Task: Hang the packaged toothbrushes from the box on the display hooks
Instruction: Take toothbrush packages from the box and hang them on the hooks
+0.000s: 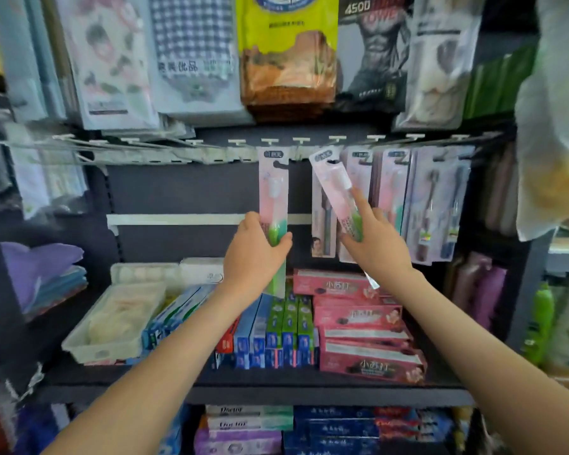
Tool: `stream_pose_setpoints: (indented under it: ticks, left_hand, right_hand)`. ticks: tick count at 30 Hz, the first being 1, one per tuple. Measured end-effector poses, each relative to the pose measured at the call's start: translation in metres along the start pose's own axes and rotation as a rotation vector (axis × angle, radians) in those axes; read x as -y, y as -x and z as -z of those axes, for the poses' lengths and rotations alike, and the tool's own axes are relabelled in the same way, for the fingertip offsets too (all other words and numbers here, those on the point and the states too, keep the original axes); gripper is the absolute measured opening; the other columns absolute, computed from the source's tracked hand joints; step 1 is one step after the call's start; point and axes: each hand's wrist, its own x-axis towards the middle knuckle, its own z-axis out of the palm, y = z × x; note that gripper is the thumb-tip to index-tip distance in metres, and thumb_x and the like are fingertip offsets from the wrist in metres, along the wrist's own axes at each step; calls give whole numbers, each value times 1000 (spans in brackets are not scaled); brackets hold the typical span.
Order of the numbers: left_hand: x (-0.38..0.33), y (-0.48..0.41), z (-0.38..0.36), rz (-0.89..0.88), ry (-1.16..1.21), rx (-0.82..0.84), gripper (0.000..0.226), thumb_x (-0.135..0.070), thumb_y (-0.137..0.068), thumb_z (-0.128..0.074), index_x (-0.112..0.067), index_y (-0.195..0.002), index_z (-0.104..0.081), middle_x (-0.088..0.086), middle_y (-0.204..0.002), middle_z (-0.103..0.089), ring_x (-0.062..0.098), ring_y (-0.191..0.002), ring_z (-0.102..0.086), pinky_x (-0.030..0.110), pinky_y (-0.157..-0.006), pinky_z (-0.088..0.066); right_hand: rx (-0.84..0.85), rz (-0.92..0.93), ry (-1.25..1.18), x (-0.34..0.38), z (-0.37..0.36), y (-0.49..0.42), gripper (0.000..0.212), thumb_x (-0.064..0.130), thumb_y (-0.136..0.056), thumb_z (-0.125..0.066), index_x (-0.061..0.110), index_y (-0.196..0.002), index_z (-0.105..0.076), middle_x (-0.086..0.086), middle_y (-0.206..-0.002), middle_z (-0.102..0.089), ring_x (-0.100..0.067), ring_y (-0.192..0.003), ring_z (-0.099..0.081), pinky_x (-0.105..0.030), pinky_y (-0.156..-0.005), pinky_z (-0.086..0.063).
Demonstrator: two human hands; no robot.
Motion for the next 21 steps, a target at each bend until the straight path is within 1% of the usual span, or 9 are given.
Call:
stream_pose_setpoints:
  ticks: [2,5,7,11,13,15,16,18,21]
  left_hand:
    - [-5,-10,-5,11,-16,6,41,-45,-88,-62,-13,-108,-44,-1,-99,-49,17,-85,-43,31,-67,-36]
    - [-10,-24,-11,1,-23,1,41,-45,-88,-61,-13,-109,-45,0,-101,-51,19,-84,-48,32,-65,-39]
    - [-10,-30,-14,-10,-27,-5,41,-44,-88,-61,-13,-110,-45,0,-101,-51,19,-85,-50,32,-65,-40]
    - [-7,-37,-18,-21,-29,-14,41,-44,-88,-61,-14,-110,-44,0,-100,-51,19,-85,-51,32,-65,-40]
    - [-6,-39,-20,-16,-14,-21,40,-43,-88,-62,-14,-110,-45,-1,-100,-51,18,-85,-51,31,-65,-39]
    - [-4,-40,-21,-13,5,-27,39,-43,-88,-63,-14,-109,-46,0,-101,-53,17,-84,-52,30,-64,-38]
    - [-3,-41,-21,-14,10,-30,39,-43,-88,-63,-15,-109,-46,0,-101,-53,17,-84,-53,30,-63,-38]
    - [-1,-41,-22,-19,14,-37,39,-44,-88,-63,-16,-108,-46,-1,-101,-53,17,-83,-54,30,-62,-38]
    - [3,-41,-24,-28,24,-35,39,-45,-87,-63,-15,-107,-47,-1,-99,-55,18,-84,-57,33,-63,-45]
  right_hand:
    - [32,-7,62,-7,1,-12,80,28,-95,-54,35,-152,3,-9,-126,-44,-30,-91,-56,-36,-60,-46]
    - [65,-8,91,-16,1,-26,80,24,-96,-52,36,-152,4,-9,-125,-44,-30,-93,-55,-40,-65,-50]
    - [57,-10,77,-21,-3,-31,80,21,-95,-51,36,-151,4,-8,-122,-44,-28,-89,-53,-38,-62,-47]
    - [14,-4,70,-25,-13,-34,80,17,-94,-51,35,-152,1,-8,-119,-44,-23,-83,-41,-34,-60,-40]
    - [8,27,93,-24,-16,-34,79,15,-94,-51,34,-152,-1,-8,-122,-44,-25,-87,-43,-35,-61,-40]
    - [-3,65,110,-23,-18,-34,78,14,-94,-50,34,-152,-3,-8,-123,-45,-27,-93,-48,-36,-62,-45]
    - [-21,66,94,-24,-19,-33,77,14,-94,-50,33,-152,-3,-8,-122,-46,-27,-93,-49,-36,-62,-46]
    - [-81,23,16,-28,-21,-32,75,15,-94,-50,33,-152,-6,-9,-120,-46,-27,-89,-51,-36,-60,-47]
    - [-203,-90,-135,-38,-25,-29,67,20,-96,-49,30,-150,-12,-13,-118,-47,-26,-73,-54,-31,-54,-43]
